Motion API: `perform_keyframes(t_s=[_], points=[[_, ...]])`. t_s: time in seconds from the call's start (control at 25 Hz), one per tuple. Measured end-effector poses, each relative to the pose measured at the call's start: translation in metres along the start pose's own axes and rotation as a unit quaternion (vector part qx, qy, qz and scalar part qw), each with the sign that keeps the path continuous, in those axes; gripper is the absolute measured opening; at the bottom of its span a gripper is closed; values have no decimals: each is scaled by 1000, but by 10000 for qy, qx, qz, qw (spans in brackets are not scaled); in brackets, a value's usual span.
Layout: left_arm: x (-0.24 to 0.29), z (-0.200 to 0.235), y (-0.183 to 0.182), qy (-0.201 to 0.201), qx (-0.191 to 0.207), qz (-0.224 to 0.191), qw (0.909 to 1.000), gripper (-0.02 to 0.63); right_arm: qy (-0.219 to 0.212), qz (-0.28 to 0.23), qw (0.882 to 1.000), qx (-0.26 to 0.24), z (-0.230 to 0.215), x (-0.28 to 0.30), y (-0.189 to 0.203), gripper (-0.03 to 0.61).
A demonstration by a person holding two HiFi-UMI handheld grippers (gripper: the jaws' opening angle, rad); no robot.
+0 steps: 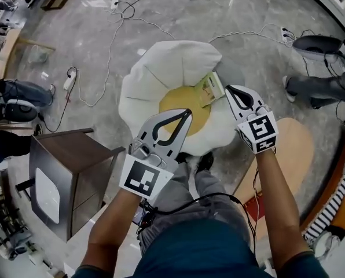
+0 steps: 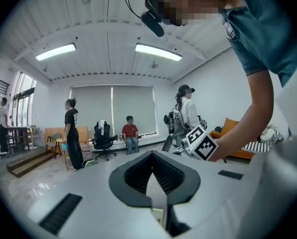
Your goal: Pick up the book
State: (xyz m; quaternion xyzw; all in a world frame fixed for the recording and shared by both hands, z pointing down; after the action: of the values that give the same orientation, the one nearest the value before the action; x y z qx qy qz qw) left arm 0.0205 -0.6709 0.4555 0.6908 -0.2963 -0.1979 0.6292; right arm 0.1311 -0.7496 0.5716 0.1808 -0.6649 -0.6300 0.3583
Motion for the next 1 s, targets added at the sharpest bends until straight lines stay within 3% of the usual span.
perform_keyframes(t_s=[0.2,0.32,0.52,0.72,1.0], points=[[0,5,34,15,-315,220,9993,5,86,453,9983,351,-19,27,68,21],[2,4,52,46,-504,345,9981,5,174,709,9953,634,-30,40,108,84],[7,7,80,-6,-848,507,9951,5,301,1106,9872,1108,-50,65,174,123],[5,13,111,-77,-1070,693,9918,6,399,1576,9739,1583,-67,92,249,160],[1,19,157,-182,-1321,902,9870,57,452,2202,9457,2347,-88,125,355,221]])
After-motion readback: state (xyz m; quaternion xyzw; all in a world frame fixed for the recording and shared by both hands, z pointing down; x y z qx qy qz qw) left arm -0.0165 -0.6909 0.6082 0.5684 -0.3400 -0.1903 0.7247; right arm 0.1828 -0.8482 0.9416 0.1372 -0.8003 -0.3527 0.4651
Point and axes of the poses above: the fingertips, and each gripper's own axes: x forward along the fingers, z to its left, y out of its underside, the point moved 1 cm from there along -x, backward along the fingers, and after that the axes turned 9 degrees about -z, right-handed, at the moved point
